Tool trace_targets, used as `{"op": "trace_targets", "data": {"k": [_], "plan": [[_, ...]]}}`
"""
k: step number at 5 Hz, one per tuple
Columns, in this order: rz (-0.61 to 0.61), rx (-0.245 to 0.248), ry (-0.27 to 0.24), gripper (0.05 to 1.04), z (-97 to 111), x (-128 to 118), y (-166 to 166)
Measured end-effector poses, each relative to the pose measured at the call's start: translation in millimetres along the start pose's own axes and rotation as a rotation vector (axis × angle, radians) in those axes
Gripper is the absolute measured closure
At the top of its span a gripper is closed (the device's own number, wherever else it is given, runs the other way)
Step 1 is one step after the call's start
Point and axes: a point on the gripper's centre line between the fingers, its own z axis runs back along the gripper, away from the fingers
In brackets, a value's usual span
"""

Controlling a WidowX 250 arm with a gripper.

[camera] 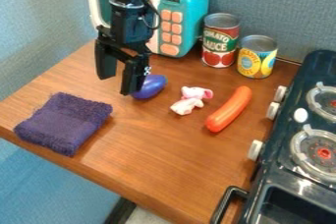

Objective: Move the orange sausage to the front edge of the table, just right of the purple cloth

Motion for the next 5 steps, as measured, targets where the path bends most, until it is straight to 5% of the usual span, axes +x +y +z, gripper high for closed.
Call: {"op": "trace_targets", "data": {"k": [1,2,3,4,5], "plan": [[-0.003,-0.015,0.037,0.083,-12,-1,-1],[-0.057,0.015,0.002,0.083,-7,19,-29],[-0.138,-0.020,-0.020,0.083,3,31,-57],[-0.139,-0.048,-0.072,0.083,9,42,-63],[-0.143,-0.008,-0.152,0.083,10,68,-77]]}}
